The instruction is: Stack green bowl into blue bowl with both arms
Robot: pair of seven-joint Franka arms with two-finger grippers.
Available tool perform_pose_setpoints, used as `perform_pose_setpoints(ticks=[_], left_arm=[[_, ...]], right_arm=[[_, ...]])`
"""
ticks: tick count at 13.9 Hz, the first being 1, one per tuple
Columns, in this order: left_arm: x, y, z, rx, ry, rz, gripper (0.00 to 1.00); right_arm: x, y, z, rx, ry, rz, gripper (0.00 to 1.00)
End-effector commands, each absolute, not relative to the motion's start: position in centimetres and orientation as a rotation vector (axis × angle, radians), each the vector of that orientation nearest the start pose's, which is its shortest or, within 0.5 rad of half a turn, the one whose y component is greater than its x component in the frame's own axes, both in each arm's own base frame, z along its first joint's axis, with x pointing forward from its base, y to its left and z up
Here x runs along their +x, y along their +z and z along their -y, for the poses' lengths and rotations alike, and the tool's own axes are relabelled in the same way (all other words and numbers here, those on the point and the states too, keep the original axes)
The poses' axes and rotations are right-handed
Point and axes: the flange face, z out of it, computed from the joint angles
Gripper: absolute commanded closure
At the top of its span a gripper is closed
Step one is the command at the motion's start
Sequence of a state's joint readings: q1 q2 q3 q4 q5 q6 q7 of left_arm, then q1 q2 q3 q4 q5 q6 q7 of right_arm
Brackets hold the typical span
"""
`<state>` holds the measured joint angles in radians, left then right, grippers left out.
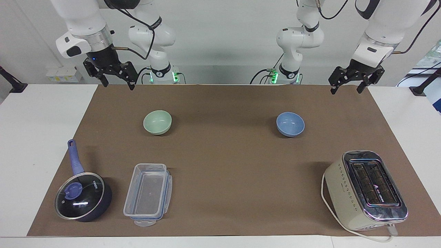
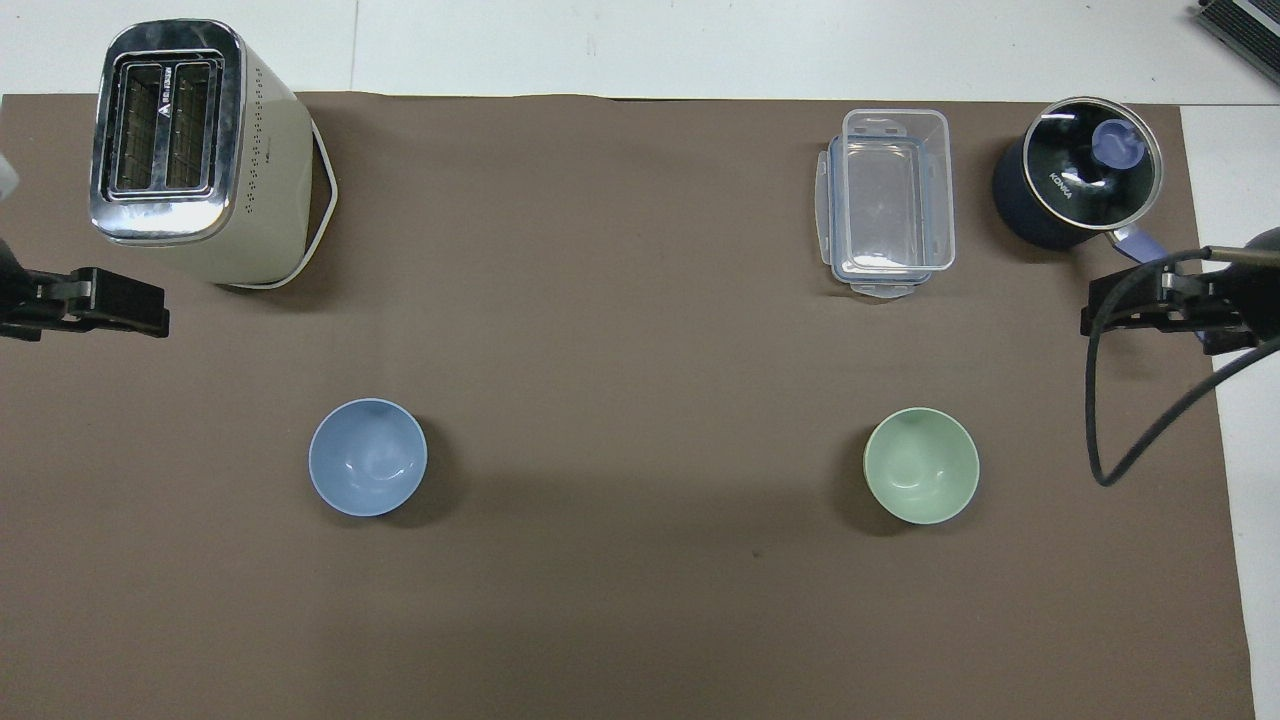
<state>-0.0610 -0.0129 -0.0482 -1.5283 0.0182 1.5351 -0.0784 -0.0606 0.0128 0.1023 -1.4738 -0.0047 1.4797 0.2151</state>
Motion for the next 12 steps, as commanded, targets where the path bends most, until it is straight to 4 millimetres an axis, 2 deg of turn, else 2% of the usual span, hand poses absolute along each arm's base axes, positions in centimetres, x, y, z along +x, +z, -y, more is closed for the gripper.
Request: perform_pose_setpoints(ticks=[1, 12], left_arm=[[53.97, 64.75, 5.42, -3.117, -0.013, -0.02, 0.0], [53.86, 64.32, 5.5, -3.139, 0.0, -0.017, 0.0]], right_arm=[[54.52, 65.48, -1.72, -3.124, 0.02, -0.295, 0.0], [54.65, 65.68, -1.18, -3.125, 0.01, -0.312, 0.0]])
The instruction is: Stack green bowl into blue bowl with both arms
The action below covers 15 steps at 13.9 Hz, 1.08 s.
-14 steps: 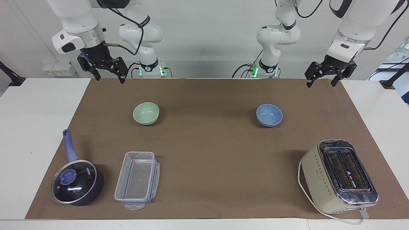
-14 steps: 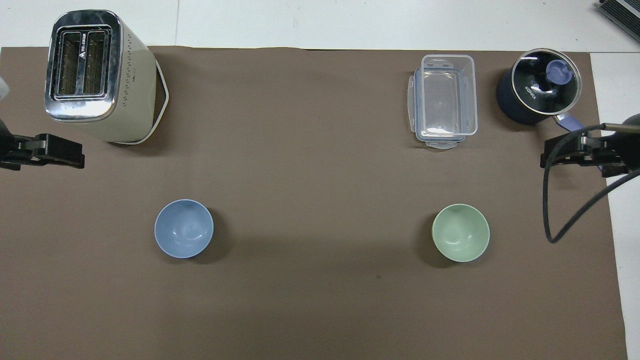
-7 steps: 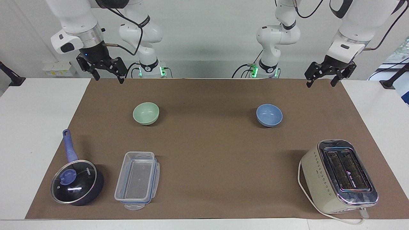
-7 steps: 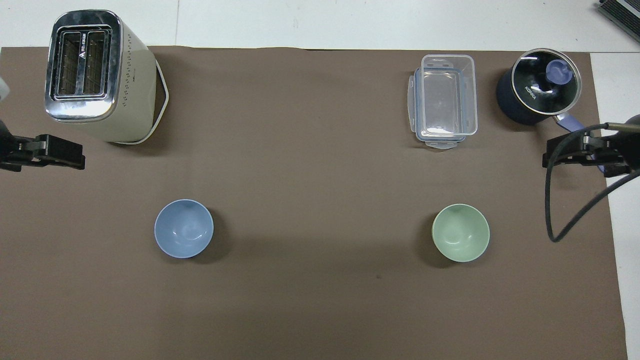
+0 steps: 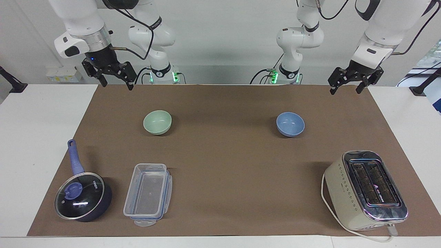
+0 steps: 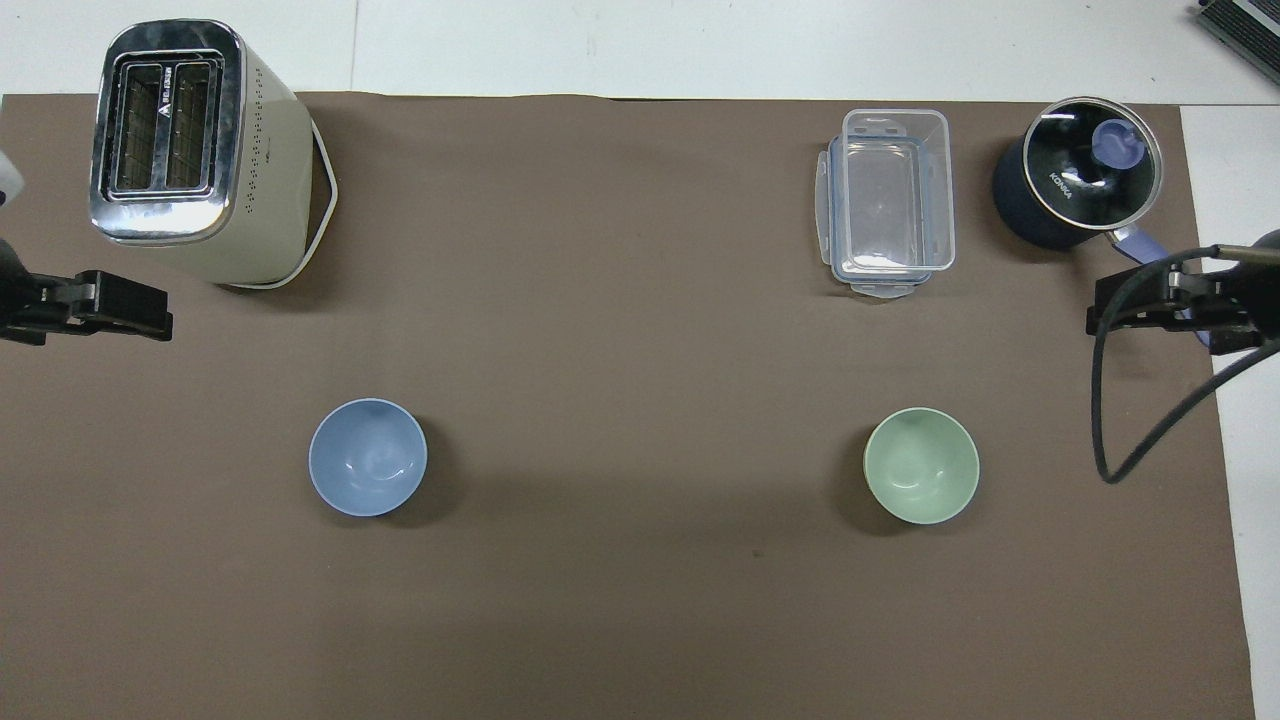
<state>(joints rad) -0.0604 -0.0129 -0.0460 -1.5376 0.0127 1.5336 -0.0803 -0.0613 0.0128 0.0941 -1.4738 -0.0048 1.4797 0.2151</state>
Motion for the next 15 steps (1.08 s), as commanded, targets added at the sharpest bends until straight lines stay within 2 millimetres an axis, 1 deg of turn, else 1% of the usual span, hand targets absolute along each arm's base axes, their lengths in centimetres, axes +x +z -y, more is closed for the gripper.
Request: perform_pose_setpoints(ticks=[1, 7, 10, 11, 12, 15], left_arm=[[53.9, 64.3, 5.5, -3.139, 0.0, -0.017, 0.0], [53.3, 63.9, 5.7, -3.159, -0.036, -0.02, 0.0], [53.2, 64.0, 5.5, -3.161, -0.038, -0.02, 0.0], [53.2, 63.9, 5.4, -3.165, -0.04, -0.017, 0.0], [53.3, 63.7, 4.6, -3.179, -0.037, 0.009, 0.0], [53.2, 63.6, 4.4, -3.19, -0.051, -0.031, 0.0]], right_arm=[[54.6, 65.7, -1.2, -3.126, 0.01, -0.317, 0.0], [54.7, 65.7, -1.5, -3.125, 0.002, -0.32, 0.0], [54.8, 65.7, -1.6, -3.126, -0.005, -0.32, 0.0], [54.8, 65.7, -1.5, -3.126, -0.005, -0.323, 0.0], [54.8, 65.7, -1.6, -3.126, -0.005, -0.32, 0.0], [54.7, 65.8, -1.5, -3.123, -0.007, -0.312, 0.0]])
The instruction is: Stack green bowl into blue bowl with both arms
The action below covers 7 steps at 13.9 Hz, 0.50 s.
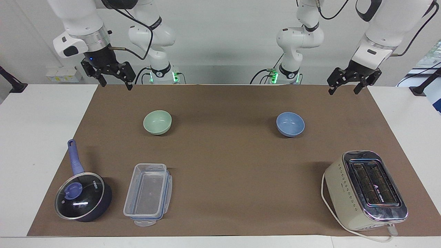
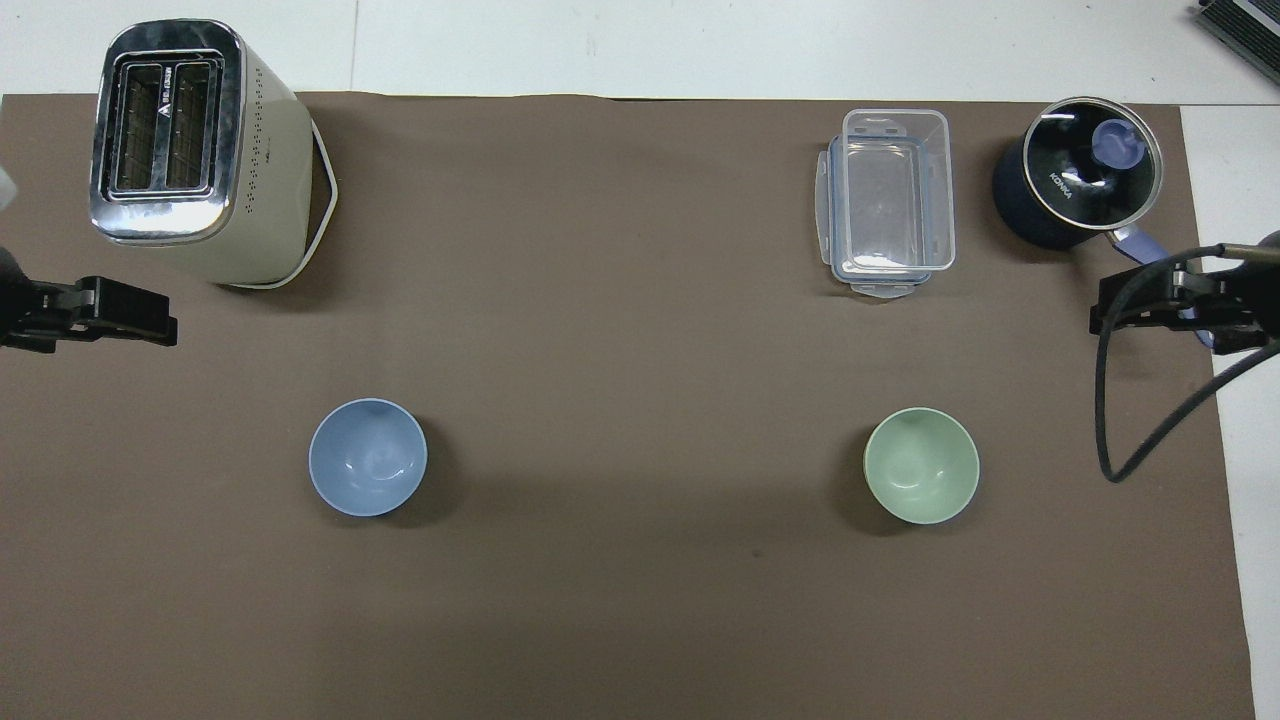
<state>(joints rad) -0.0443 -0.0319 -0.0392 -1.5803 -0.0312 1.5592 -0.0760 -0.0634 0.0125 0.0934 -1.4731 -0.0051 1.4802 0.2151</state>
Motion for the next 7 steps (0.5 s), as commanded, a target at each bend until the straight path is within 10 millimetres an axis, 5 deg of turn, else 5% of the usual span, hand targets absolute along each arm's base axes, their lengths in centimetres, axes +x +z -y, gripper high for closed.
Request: perform_pose_setpoints(ticks=[1, 7], left_arm=[[53.1, 63.2, 4.0, -3.19, -0.052, -0.03, 0.0], [53.1, 61.1, 3.5, -3.197, -0.067, -0.089, 0.0]], right_arm=[[54.7, 65.8, -1.4, -3.121, -0.004, -0.321, 0.0], [54.7, 65.8, -1.4, -3.116, -0.003, -0.31, 0.0]])
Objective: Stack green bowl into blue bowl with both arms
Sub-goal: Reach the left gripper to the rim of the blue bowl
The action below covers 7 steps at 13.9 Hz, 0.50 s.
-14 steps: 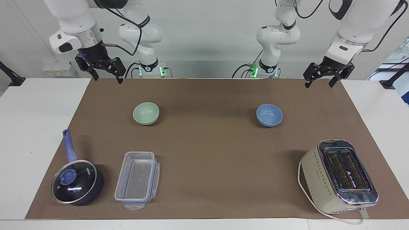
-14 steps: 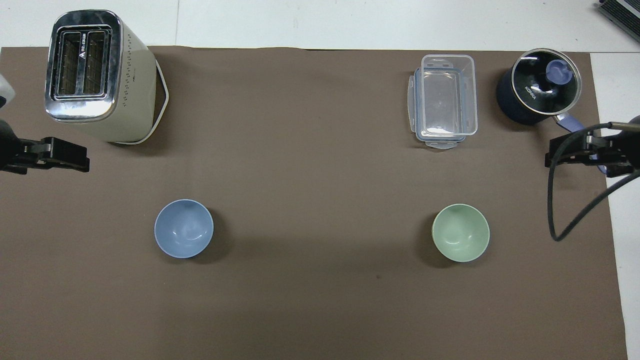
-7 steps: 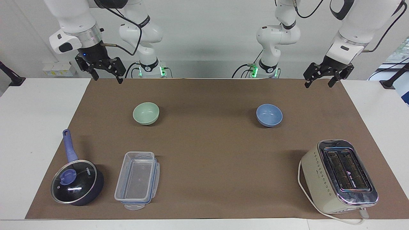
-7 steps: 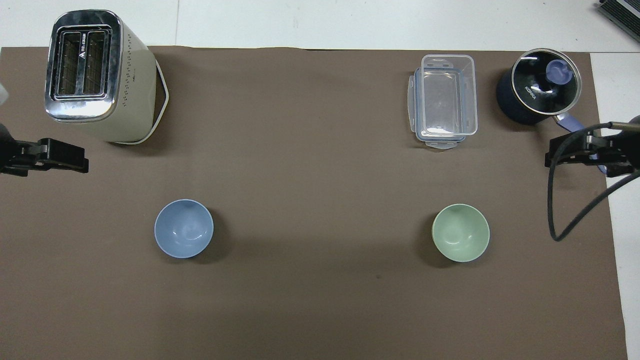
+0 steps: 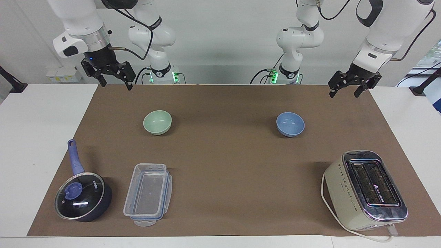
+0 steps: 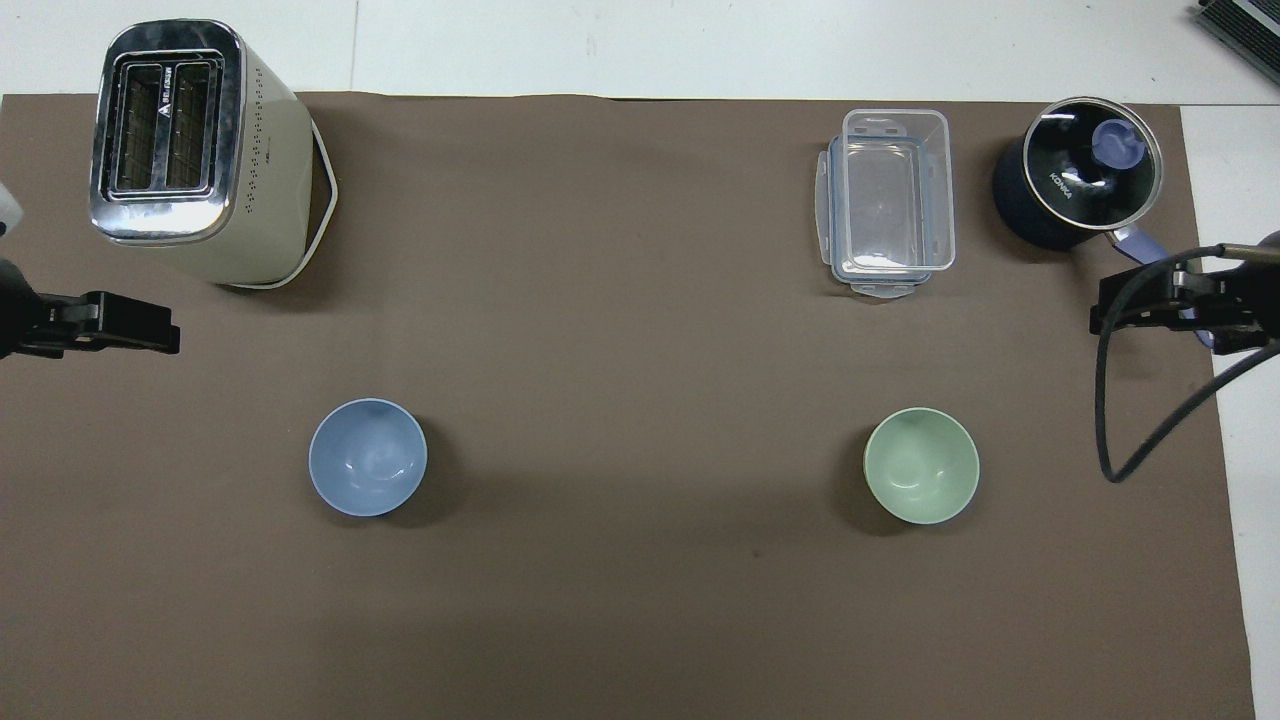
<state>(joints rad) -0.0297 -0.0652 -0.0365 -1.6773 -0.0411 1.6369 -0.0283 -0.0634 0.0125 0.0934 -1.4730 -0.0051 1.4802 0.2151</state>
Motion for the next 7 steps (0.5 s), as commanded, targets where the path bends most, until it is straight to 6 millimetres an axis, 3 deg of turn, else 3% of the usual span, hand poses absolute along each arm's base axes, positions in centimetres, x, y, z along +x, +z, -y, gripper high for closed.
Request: perform_pose_setpoints(ticks=[1, 7], left_arm=[[53.1, 60.7, 3.4, -3.201, -0.06, -0.105, 0.0], [52.5, 56.4, 3.6, -3.204, -0.124, -0.11, 0.0]], right_arm=[[54.7, 65.8, -1.5, -3.114, -0.002, -0.307, 0.0], [54.7, 65.7, -1.6, -3.106, 0.004, -0.31, 0.0]])
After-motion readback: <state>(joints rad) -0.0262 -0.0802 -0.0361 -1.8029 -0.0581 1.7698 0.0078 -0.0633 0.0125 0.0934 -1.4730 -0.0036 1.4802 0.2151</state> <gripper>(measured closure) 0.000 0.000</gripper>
